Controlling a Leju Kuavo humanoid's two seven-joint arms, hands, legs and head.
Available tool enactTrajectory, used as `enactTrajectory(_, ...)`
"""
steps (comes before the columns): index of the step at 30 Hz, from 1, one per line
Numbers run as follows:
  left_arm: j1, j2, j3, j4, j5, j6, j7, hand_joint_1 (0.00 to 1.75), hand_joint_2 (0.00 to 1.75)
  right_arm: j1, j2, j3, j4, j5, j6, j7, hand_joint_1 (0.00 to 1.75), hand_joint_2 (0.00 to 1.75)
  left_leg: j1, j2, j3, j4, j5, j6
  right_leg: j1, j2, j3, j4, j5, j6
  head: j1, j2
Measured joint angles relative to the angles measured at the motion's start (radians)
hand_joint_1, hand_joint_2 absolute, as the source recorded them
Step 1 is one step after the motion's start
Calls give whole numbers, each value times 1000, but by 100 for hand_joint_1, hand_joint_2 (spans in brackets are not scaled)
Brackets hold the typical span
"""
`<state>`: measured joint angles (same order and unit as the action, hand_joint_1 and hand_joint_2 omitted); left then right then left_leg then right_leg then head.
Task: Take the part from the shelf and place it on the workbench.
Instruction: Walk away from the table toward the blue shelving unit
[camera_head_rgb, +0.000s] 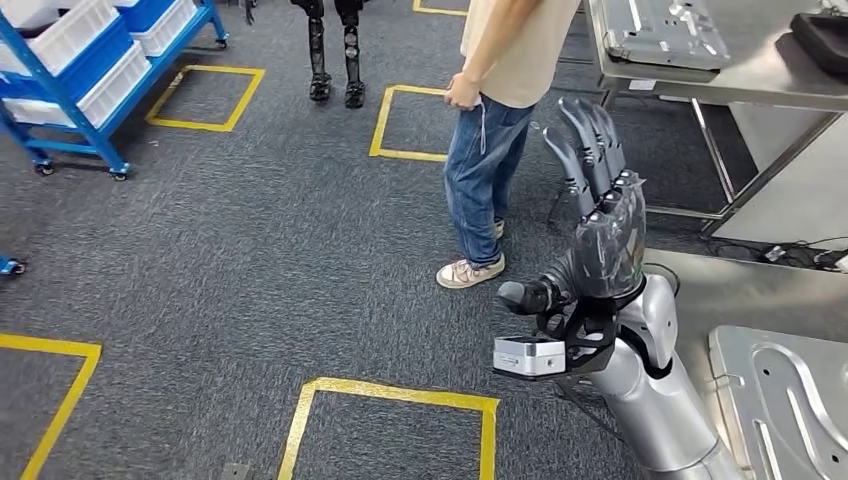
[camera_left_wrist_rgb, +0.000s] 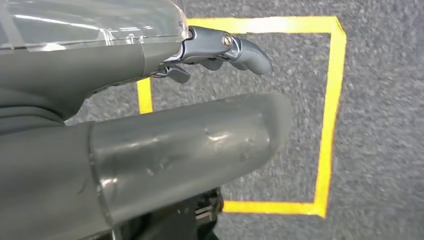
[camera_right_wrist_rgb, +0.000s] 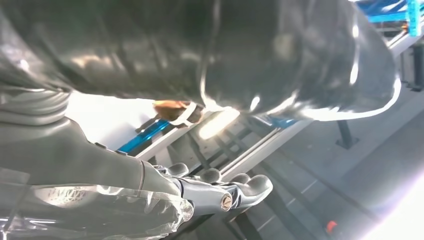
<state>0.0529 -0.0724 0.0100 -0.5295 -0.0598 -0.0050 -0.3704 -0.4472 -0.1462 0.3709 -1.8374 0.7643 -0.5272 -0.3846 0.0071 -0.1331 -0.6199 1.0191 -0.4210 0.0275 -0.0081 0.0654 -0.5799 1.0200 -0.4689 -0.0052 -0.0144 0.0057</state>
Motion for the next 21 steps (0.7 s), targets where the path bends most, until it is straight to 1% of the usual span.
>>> enactTrajectory(1, -4, 0, 4, 4, -7, -3, -3, 0, 0, 0, 4, 0, 0, 6, -1, 1, 0, 0, 2, -3, -1, 1, 0, -5, -2, -12, 5, -6, 2, -1, 0, 0)
enactTrajectory(2, -9, 0, 7, 10, -14, -7, -6, 0, 0, -1, 7, 0, 1, 12, -2, 3, 0, 0, 1, 13, -5, 10, -7, -11, -5, -23, 12, -14, 5, -2, -1, 0)
enactTrajectory(3, -16, 0, 9, 15, -21, -12, -9, 0, 0, -1, 10, 0, 1, 18, -4, 5, 0, 0, -1, 39, -17, 37, -24, -17, -7, -37, 19, -22, 7, -4, -2, 0)
enactTrajectory(4, -24, 0, 11, 21, -27, -16, -13, 0, 0, 0, 12, 0, 1, 23, -7, 7, 0, 0, -1, 72, -39, 83, -51, -21, -9, -51, 24, -27, 8, -6, -2, 0)
enactTrajectory(5, -32, 0, 11, 28, -31, -20, -18, 0, 0, 2, 12, 0, 2, 26, -9, 9, 0, 0, 0, 101, -70, 145, -82, -27, -8, -65, 26, -28, 7, -8, -3, 0)
enactTrajectory(6, -40, -1, 12, 33, -34, -23, -22, 0, 0, 6, 12, 0, 2, 28, -11, 10, 0, 0, 2, 116, -103, 209, -109, -32, -7, -80, 26, -27, 5, -9, -3, 0)
enactTrajectory(7, -46, -1, 13, 38, -35, -24, -25, 0, 0, 10, 13, 0, 3, 29, -12, 11, 0, 0, 5, 123, -125, 253, -121, -36, -7, -94, 26, -25, 3, -8, -3, 0)
enactTrajectory(8, -49, -1, 14, 43, -36, -25, -28, 0, 0, 13, 13, 0, 4, 30, -12, 12, 0, 0, 8, 127, -131, 263, -115, -39, -7, -107, 26, -23, 0, -7, -3, 0)
enactTrajectory(9, -50, -1, 16, 47, -36, -26, -30, 0, 0, 16, 14, 1, 5, 30, -12, 13, 0, 0, 9, 132, -115, 233, -91, -41, -7, -119, 27, -21, -3, -5, -3, 0)
enactTrajectory(10, -52, 0, 17, 50, -37, -27, -33, 0, 0, 17, 14, 1, 6, 30, -12, 13, 0, 0, 11, 144, -82, 172, -57, -42, -7, -131, 28, -17, -7, -2, -3, 0)
enactTrajectory(11, -55, 1, 18, 53, -38, -29, -35, 0, 0, 17, 14, 0, 6, 30, -12, 13, 0, 0, 8, 164, -48, 106, -34, -40, -7, -141, 29, -13, -11, 2, -3, 0)
enactTrajectory(12, -59, 1, 18, 56, -40, -31, -38, 0, 0, 16, 14, 0, 6, 31, -12, 14, 0, 0, 6, 180, -20, 54, -17, -34, -4, -150, 30, -8, -16, 7, -2, 0)
enactTrajectory(13, -64, 1, 18, 59, -42, -34, -41, 0, 0, 17, 14, 0, 6, 32, -12, 14, 0, 0, 2, 190, -5, 23, -11, -27, -1, -158, 30, -5, -20, 12, -2, 0)
enactTrajectory(14, -68, 1, 18, 63, -45, -36, -43, 0, 0, 17, 14, 0, 7, 33, -12, 14, 0, 0, -2, 191, -3, 15, -14, -18, 3, -167, 31, -4, -22, 16, -2, 0)
enactTrajectory(16, -71, 1, 19, 73, -49, -40, -45, 0, 0, 19, 14, 0, 8, 40, -12, 15, 0, 0, -2, 168, -3, 12, -9, -4, 2, -180, 35, -5, -26, 25, -1, 0)
enactTrajectory(17, -71, 1, 19, 77, -50, -42, -47, 0, 0, 19, 14, 0, 8, 43, -12, 16, 0, 0, -1, 158, -2, 8, -7, 2, 0, -171, 35, 1, -34, 30, -1, 0)
enactTrajectory(18, -72, 1, 19, 81, -50, -43, -48, 0, 0, 19, 14, -1, 8, 46, -12, 17, 0, 0, 1, 149, 0, 5, -5, 7, -3, -151, 28, 22, -51, 34, -1, 0)
enactTrajectory(19, -74, 1, 19, 86, -50, -45, -49, 0, 0, 20, 13, -2, 9, 48, -12, 19, 0, 0, 2, 140, 1, 3, -3, 11, -5, -124, 10, 63, -77, 36, -1, 0)
enactTrajectory(20, -76, 0, 19, 91, -50, -47, -49, 0, 0, 22, 13, -3, 10, 48, -12, 20, 0, 0, 2, 130, 1, 2, -2, 14, -5, -96, -20, 126, -109, 37, -1, 0)
enactTrajectory(21, -77, -1, 19, 97, -50, -49, -49, 0, 0, 25, 12, -4, 12, 49, -13, 21, 0, 0, 0, 119, 0, 2, -2, 16, -5, -80, -56, 195, -137, 36, -1, 0)
